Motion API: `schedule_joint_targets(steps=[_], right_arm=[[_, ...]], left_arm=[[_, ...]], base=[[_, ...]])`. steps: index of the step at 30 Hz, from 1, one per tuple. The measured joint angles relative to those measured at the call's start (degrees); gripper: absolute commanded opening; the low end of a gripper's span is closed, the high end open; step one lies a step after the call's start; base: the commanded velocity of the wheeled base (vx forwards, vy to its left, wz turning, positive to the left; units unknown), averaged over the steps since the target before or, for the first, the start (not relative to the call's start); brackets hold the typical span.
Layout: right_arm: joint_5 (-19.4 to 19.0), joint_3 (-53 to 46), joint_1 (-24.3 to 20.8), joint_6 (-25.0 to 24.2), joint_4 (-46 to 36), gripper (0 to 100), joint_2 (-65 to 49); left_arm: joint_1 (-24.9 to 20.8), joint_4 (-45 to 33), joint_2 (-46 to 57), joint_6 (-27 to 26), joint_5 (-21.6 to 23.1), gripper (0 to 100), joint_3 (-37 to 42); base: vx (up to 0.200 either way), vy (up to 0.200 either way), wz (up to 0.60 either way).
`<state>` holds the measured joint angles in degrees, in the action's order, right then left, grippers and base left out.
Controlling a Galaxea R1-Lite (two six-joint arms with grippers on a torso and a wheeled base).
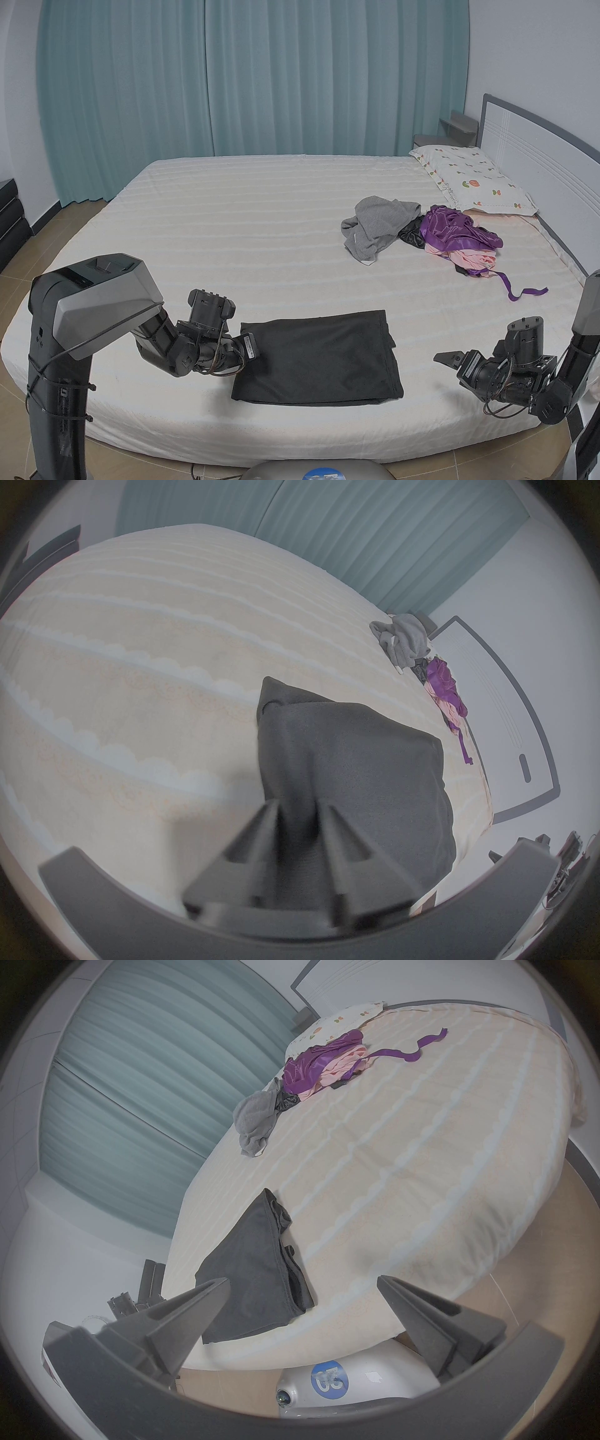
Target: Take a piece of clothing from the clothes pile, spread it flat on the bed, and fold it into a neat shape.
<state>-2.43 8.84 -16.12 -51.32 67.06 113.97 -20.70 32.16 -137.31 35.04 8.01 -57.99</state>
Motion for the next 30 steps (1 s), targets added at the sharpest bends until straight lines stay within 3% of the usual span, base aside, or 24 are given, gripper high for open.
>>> schedule_joint_targets(steps=[20,30], right_arm=[[-0.33,-1.23,2.04,0.09,1.94,100,-0.22],[-0.30,-1.60,2.06,0.09,1.91,100,-0.13]], left_arm=[[0.33,0.00,0.33,0.60,-3.47,0,0.80],[0.87,0.02,1.38,5.25,-3.61,0,1.21]], base=[[0.000,0.000,0.00],[0.000,0.000,0.00]])
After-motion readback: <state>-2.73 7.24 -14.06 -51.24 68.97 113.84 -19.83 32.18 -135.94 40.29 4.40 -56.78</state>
